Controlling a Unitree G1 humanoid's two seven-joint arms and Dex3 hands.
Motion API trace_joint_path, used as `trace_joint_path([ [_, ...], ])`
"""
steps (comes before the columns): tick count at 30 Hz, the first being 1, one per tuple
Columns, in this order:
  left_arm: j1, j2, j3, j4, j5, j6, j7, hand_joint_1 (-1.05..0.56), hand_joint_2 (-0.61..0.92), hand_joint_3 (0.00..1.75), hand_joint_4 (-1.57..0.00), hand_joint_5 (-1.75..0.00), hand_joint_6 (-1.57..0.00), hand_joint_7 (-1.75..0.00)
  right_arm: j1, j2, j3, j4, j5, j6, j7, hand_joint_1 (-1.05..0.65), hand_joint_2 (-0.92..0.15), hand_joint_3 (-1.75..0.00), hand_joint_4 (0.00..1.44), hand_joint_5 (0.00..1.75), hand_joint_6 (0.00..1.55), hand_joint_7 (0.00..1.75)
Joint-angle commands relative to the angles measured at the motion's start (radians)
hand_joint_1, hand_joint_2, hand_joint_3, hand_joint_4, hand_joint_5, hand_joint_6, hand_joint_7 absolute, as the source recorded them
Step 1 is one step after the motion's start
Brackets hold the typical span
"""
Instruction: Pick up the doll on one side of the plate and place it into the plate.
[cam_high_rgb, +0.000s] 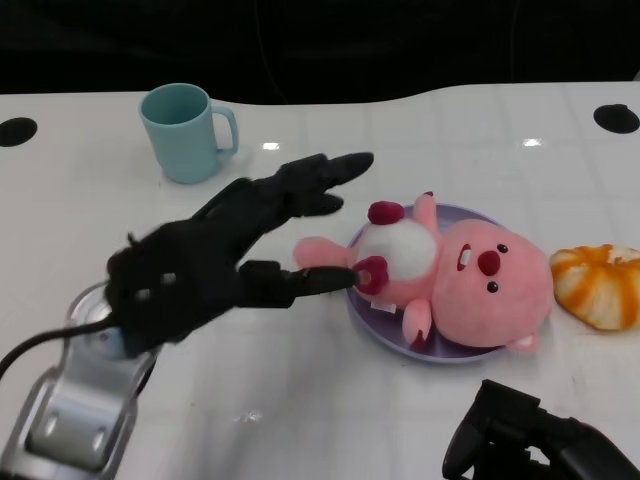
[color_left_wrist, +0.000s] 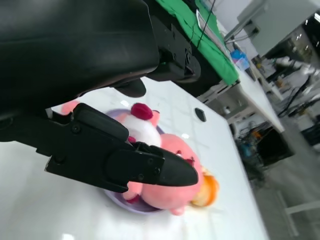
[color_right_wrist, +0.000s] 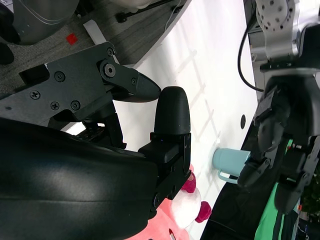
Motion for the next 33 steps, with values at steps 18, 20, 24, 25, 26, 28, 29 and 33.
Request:
trace_joint_path([
  [18,0.416,-0.137,0.206,-0.504,-0.461,0.641,0.243,-0.05,0.47,1.48,-0.89,-1.59,-0.81,-1.45,-0.012,-0.007,-0.012,-0.009,0.010,0.013,0.002,-0.22,-0.78,-0.80,0.67,1.75,0.45,1.68],
  [20,0.433,-0.135,0.227,-0.536,-0.497,0.703,0.268,-0.06,0.49,1.47,-0.91,-1.66,-0.82,-1.51,-0.014,-0.008,-0.014,-0.009,0.011,0.013,0.002,-0.21,-0.78,-0.80,0.67,1.75,0.45,1.68],
  [24,0.470,-0.114,0.235,-0.570,-0.524,0.740,0.269,-0.06,0.51,1.45,-0.92,-1.74,-0.75,-1.71,-0.017,-0.009,-0.018,-0.008,0.011,0.011,0.003,-0.20,-0.79,-0.80,0.67,1.75,0.44,1.68],
  [25,0.481,-0.110,0.238,-0.571,-0.533,0.745,0.264,-0.06,0.52,1.45,-0.92,-1.74,-0.74,-1.73,-0.018,-0.009,-0.020,-0.006,0.012,0.011,0.004,-0.20,-0.79,-0.80,0.67,1.75,0.44,1.68],
  [26,0.491,-0.105,0.239,-0.570,-0.540,0.747,0.259,-0.06,0.52,1.45,-0.92,-1.75,-0.74,-1.74,-0.019,-0.008,-0.022,-0.004,0.014,0.009,0.005,-0.20,-0.79,-0.80,0.66,1.75,0.44,1.68],
  [28,0.504,-0.092,0.232,-0.559,-0.542,0.740,0.253,-0.07,0.53,1.41,-0.89,-1.75,-0.72,-1.74,-0.023,-0.008,-0.025,0.002,0.015,0.008,0.006,-0.19,-0.79,-0.80,0.66,1.75,0.44,1.68],
  [29,0.507,-0.086,0.224,-0.551,-0.535,0.736,0.253,-0.07,0.54,1.39,-0.89,-1.75,-0.72,-1.75,-0.025,-0.007,-0.026,0.006,0.013,0.004,0.006,-0.19,-0.79,-0.80,0.66,1.75,0.44,1.68],
  [33,0.509,-0.070,0.204,-0.519,-0.514,0.708,0.246,-0.07,0.53,1.35,-0.89,-1.75,-0.73,-1.75,-0.032,-0.004,-0.029,0.016,0.014,0.000,0.008,-0.20,-0.79,-0.79,0.65,1.75,0.43,1.68],
])
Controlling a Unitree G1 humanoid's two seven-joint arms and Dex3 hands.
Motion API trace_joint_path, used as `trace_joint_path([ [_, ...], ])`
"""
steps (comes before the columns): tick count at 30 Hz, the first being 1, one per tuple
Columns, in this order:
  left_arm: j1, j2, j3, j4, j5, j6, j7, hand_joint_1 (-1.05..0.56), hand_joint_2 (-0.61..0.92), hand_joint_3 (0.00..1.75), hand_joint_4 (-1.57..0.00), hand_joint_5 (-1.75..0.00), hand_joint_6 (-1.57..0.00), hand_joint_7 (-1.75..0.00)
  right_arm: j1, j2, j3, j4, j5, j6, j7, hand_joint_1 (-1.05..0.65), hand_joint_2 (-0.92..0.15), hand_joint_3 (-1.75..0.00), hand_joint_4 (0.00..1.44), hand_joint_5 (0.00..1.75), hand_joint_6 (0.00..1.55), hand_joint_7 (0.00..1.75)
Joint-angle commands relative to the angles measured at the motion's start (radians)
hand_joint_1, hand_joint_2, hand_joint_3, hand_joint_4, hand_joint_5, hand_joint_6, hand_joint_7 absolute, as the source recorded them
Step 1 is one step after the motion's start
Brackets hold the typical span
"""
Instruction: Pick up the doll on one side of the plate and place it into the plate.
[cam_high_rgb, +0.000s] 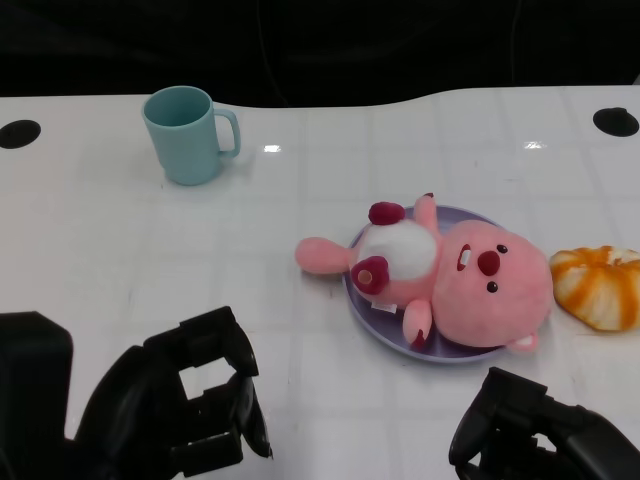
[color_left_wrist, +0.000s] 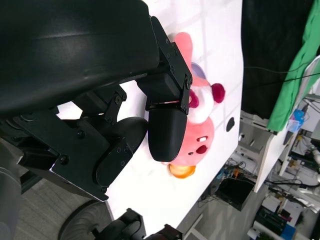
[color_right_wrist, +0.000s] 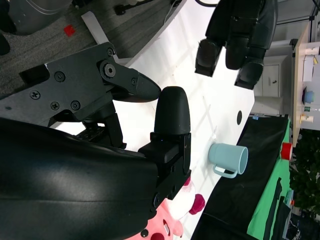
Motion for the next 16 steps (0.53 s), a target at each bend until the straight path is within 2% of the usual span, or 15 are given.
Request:
trace_joint_path([
  [1,0.004,0.027,-0.014,0.039,0.021,-0.034,-0.018,-0.08,0.52,1.36,-0.89,-1.75,-0.72,-1.75,-0.007,-0.002,-0.006,0.016,0.014,-0.008,0.006,-0.20,-0.79,-0.79,0.65,1.75,0.43,1.68],
  [8,-0.012,0.047,-0.029,0.105,0.035,-0.091,-0.044,-0.10,0.48,1.40,-0.91,-1.75,-0.73,-1.74,-0.011,-0.001,-0.014,0.034,0.013,-0.025,0.011,-0.19,-0.80,-0.78,0.65,1.75,0.43,1.69],
  [16,-0.002,0.051,-0.070,0.097,0.074,-0.102,-0.027,-0.09,0.47,1.40,-0.91,-1.75,-0.75,-1.71,-0.013,-0.005,-0.033,0.052,0.032,-0.051,0.025,-0.21,-0.80,-0.77,0.66,1.75,0.43,1.68],
])
